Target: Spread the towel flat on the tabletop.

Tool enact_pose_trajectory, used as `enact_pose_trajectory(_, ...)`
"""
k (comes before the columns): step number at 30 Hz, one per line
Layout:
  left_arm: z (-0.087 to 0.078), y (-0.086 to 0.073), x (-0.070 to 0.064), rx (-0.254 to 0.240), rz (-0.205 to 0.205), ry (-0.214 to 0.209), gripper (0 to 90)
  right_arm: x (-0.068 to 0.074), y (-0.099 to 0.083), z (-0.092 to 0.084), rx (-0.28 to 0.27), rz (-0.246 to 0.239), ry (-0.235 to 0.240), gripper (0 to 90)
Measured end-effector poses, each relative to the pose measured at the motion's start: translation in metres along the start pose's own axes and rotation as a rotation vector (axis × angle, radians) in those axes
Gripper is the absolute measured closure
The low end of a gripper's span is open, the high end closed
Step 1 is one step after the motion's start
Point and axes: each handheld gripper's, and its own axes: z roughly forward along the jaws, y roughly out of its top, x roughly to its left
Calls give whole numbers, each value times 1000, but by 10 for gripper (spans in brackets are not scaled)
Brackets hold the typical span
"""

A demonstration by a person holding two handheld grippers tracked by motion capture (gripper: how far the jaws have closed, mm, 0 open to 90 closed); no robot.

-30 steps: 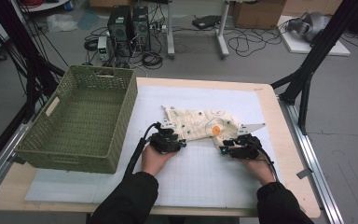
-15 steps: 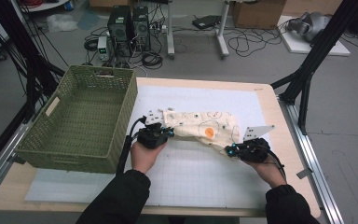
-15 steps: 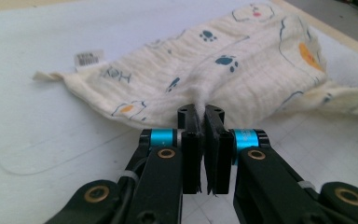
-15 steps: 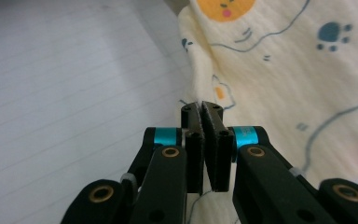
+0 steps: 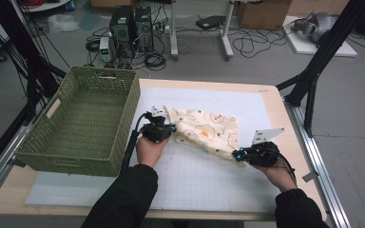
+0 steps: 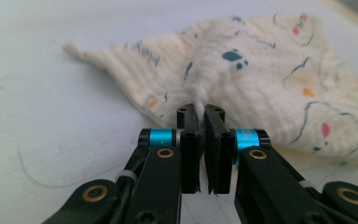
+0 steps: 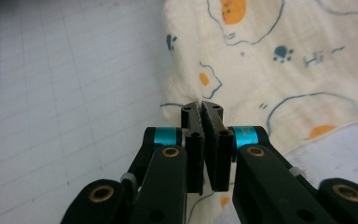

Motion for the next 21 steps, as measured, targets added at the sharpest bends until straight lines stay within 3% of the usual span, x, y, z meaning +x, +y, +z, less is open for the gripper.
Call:
enact_pose_trajectory(3, 3, -2, 2, 3, 5, -3, 786, -1, -3, 7, 16, 19, 4, 870)
enact_pose_trajectory(5, -1, 0, 3, -12, -6, -6, 697, -2, -4, 8, 20, 22, -2, 865)
enact_pose_trajectory(8, -13, 3, 3, -46, -1, -11, 634, -4, -4, 4, 6, 25, -14, 848)
enact_pose_trajectory(12, -27, 2, 3, -72, 8, -29, 636, -5, -5, -3, -24, 32, -22, 838)
enact_pose_trajectory(17, -35, -7, -1, -45, 44, -46, 686, -2, -4, -5, -45, 32, -16, 803)
enact_pose_trajectory(21, -32, -17, -5, -16, 65, -89, 741, 1, -2, -2, -41, 20, -7, 755)
